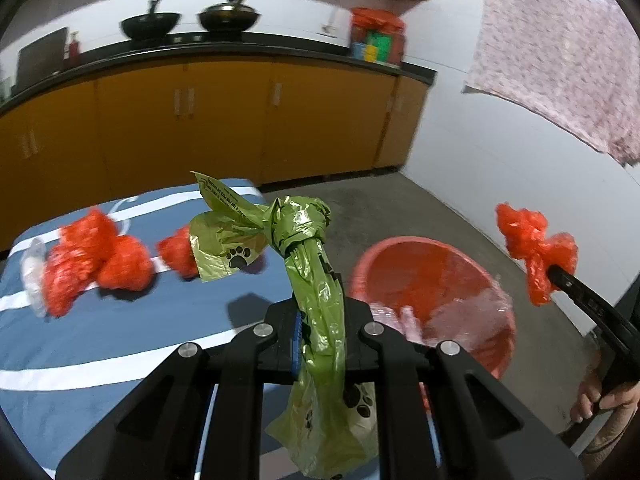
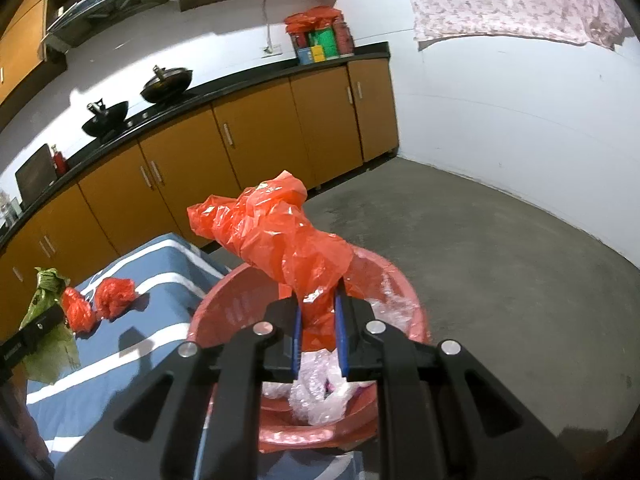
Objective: Collect trash
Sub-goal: 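Carry the red and green bags over the orange basket and open both tools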
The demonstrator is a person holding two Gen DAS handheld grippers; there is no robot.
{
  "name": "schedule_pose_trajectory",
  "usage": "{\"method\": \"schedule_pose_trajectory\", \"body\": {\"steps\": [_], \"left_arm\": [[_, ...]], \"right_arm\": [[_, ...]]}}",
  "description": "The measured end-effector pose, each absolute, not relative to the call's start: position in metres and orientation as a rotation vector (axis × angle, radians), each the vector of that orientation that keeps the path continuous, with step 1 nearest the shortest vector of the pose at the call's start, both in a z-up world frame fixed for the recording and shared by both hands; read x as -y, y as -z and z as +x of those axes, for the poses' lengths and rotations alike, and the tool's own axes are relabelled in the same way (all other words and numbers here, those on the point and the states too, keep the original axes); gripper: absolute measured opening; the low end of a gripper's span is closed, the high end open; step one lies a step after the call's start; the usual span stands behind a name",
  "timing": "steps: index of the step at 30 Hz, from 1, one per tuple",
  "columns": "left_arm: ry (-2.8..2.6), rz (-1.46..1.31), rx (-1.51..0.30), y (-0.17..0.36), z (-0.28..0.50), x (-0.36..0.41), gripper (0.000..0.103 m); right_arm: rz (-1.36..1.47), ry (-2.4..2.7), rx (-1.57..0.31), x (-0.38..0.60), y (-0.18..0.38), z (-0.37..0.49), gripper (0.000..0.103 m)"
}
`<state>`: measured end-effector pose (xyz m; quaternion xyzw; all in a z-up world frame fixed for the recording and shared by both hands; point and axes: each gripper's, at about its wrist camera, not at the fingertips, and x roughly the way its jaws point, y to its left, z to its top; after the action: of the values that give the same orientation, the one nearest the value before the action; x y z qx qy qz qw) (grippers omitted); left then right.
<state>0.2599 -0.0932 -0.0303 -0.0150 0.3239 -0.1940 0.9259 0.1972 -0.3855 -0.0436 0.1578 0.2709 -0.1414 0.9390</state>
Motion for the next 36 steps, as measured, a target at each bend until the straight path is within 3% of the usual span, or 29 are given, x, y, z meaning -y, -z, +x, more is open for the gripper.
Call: {"method": "schedule_pose_trajectory", "body": {"steps": [27,31,33,36], "left_arm": [[0.631,0.100,-0.735,0.065,0.280,0.213,0.013],[0.627,0.108,-0.754,0.071,0.284,0.220,0.013],[0.627,0.106,-0.767,0.075,0.285,0.221,0.016],[0.617,0.105,-0.777,0.079,0.291,0.219,0.030]], "right_arm": [[0.378,0.310,-0.564,0.422,0.064,0.214,0.015],[0.381,0.294,-0.573,0.424,0.069,0.219,0.019],[0.384,0.288,-0.577,0.425,0.071,0.221,0.021],[0.393,0.279,-0.581,0.425,0.074,0.221,0.030]]}}
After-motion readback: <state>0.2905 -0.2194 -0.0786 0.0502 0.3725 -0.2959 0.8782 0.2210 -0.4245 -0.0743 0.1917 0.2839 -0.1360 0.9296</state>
